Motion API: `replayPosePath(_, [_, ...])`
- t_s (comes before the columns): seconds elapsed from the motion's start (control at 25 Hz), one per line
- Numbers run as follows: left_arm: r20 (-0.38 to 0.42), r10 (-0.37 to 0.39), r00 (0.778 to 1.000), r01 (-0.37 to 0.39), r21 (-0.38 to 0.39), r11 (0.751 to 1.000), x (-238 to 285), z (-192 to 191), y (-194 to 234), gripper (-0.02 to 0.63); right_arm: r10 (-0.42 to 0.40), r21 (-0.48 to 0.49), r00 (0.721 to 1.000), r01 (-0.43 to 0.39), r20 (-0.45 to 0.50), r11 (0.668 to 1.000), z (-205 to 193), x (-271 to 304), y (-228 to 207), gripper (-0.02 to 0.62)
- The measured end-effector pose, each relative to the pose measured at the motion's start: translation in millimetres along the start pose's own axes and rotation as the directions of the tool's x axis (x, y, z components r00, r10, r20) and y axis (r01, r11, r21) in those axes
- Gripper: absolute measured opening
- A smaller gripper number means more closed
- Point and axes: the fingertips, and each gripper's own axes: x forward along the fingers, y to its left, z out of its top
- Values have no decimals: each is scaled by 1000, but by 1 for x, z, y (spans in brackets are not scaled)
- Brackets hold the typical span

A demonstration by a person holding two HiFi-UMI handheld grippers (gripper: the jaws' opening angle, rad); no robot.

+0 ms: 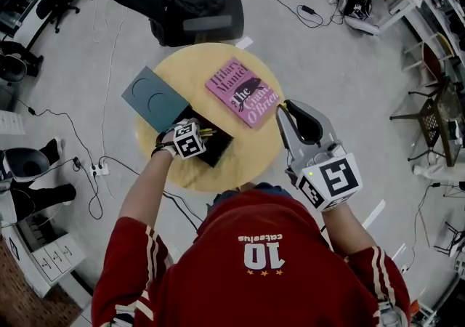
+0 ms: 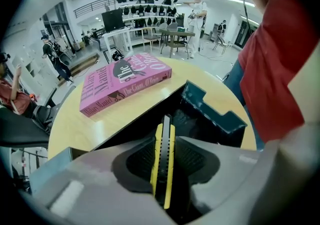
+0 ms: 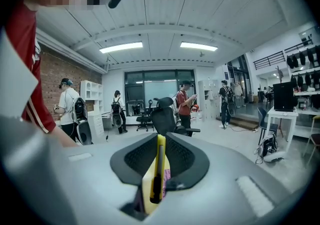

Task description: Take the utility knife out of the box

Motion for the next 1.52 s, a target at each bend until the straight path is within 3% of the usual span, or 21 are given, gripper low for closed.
replayPosePath(0.24, [35, 29, 999, -30, 21, 999, -17, 7, 1, 132, 9, 1, 1000, -9, 10, 1000, 4, -1, 2, 40])
replayPosePath(0.52, [134, 109, 985, -112, 12, 994, -52, 21, -2, 130, 46, -9, 998, -46, 33, 999, 11, -2, 19, 40])
replayPosePath(0.72, [216, 186, 958, -184, -32, 982, -78, 25, -7, 129, 65, -20, 996, -64, 54, 998, 20, -11, 32, 40])
replayPosePath(0.88, [292, 253, 922, -237, -89, 967, -98, 29, -12, 129, 77, -26, 995, -76, 69, 997, 24, -20, 43, 40])
replayPosePath(1.04, [373, 333, 866, -285, -179, 942, -127, 37, -16, 129, 89, -40, 992, -85, 87, 996, 32, -28, 52, 40])
replayPosePath(1.2, [455, 422, 785, -323, -280, 904, -164, 48, -22, 129, 106, -49, 989, -101, 104, 994, 42, -33, 62, 40])
replayPosePath(1.36, [526, 492, 694, -366, -331, 870, -210, 65, -33, 129, 122, -56, 985, -116, 118, 992, 49, -37, 69, 40])
replayPosePath(1.52, [591, 560, 581, -401, -391, 829, -262, 81, -46, 129, 137, -55, 981, -131, 137, 990, 57, -41, 78, 40])
